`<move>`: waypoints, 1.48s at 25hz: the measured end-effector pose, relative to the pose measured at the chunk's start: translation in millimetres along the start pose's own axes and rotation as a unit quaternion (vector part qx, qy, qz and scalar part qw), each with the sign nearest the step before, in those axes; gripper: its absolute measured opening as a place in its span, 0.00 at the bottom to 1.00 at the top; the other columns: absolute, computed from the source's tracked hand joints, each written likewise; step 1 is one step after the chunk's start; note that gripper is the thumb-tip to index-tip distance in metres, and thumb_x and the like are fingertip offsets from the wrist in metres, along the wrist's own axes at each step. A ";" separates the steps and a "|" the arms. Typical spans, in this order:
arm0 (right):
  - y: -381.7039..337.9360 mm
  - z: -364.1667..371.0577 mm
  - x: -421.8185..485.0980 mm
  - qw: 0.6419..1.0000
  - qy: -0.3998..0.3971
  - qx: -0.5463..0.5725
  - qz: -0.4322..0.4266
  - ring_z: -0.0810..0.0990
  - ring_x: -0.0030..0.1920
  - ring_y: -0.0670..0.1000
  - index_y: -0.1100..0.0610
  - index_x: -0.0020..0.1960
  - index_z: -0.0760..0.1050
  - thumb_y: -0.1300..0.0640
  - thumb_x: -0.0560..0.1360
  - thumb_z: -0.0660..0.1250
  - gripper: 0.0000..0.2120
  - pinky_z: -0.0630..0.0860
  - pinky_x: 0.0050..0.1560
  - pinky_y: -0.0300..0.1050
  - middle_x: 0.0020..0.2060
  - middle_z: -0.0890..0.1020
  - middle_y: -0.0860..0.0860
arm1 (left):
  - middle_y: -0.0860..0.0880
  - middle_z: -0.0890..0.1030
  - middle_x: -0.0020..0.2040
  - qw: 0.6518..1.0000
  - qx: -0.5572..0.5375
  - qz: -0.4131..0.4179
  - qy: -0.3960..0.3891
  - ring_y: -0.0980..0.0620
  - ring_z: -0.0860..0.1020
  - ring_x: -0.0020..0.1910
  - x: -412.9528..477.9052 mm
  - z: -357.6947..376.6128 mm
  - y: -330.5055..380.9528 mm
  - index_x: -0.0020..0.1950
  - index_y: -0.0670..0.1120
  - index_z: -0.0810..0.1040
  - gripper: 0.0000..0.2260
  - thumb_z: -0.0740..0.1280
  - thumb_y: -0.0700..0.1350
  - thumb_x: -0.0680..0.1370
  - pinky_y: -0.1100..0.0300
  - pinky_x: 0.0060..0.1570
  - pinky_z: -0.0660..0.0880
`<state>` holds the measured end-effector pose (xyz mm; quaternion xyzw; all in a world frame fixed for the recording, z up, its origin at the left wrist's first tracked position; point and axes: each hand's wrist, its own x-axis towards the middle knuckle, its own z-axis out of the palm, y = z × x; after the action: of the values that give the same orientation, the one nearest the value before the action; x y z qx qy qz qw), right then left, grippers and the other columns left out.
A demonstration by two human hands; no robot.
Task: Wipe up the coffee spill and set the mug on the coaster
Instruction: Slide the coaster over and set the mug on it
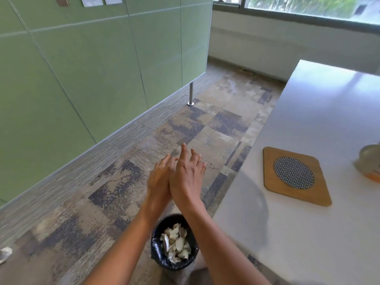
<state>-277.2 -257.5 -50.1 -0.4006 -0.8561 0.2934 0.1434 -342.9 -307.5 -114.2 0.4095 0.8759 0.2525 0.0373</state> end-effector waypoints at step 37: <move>230.2 -219.9 -4.3 0.965 0.158 0.063 0.200 0.69 0.66 0.62 0.59 0.72 0.61 0.58 0.79 0.54 0.22 0.59 0.65 0.52 0.63 0.76 0.63 | 0.39 0.81 0.56 0.982 -0.159 0.001 -0.098 0.40 0.78 0.57 36.3 52.1 290.8 0.57 0.39 0.77 0.12 0.58 0.44 0.81 0.51 0.55 0.73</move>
<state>-30.2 -58.9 -19.3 -0.5949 -0.7047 0.3028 0.2403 -149.7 -103.1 -16.8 0.4223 0.8159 0.3477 0.1873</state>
